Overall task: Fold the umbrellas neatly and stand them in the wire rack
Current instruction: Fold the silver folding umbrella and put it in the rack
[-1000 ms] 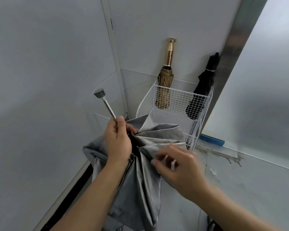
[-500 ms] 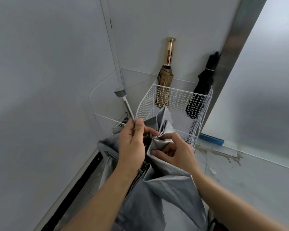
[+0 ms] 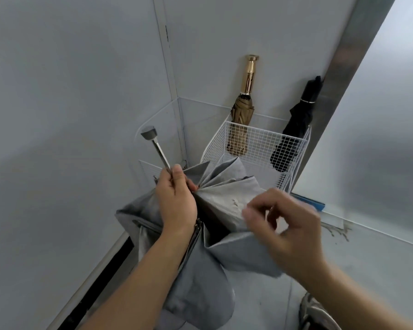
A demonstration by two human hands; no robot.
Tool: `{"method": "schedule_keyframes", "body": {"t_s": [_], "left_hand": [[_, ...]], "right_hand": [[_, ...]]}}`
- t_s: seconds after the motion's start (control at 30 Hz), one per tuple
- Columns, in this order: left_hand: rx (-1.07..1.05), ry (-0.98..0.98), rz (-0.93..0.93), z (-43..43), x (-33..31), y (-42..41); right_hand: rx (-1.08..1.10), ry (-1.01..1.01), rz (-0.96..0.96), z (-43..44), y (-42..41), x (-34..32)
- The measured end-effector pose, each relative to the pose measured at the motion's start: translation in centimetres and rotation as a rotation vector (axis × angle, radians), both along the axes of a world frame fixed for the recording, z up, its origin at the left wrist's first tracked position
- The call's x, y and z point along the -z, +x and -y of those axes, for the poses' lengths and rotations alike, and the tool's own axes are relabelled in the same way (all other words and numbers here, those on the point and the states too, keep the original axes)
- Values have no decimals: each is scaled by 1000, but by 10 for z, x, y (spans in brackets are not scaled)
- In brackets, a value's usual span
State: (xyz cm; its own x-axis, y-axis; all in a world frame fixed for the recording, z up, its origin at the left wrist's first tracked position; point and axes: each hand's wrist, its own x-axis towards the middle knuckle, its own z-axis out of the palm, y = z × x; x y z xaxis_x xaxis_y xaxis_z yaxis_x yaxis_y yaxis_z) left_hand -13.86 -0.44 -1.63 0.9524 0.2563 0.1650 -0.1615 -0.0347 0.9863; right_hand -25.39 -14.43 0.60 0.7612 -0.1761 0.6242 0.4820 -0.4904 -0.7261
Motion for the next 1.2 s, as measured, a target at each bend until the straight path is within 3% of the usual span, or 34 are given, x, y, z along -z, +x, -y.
{"method": "schedule_keyframes", "body": {"t_s": [0.07, 0.13, 0.2, 0.4, 0.9, 1.07, 1.2], "left_hand": [[-40, 0, 8, -1, -1, 2], [-57, -16, 12, -4, -1, 5], [-30, -33, -6, -5, 1, 6], [124, -59, -36, 1, -3, -2], [553, -191, -234, 5, -13, -17], [315, -176, -303, 5, -9, -11], [62, -228, -336, 2, -10, 1]], "right_hand": [[-65, -251, -35, -9, -10, 7], [14, -545, -141, -16, -8, 21], [80, -682, -228, -16, 2, 34], [86, -209, -447, 8, 28, 44], [20, 76, -611, 6, 39, 52], [94, 88, -568, 5, 36, 50], [174, -55, -264, -1, 23, 35]]}}
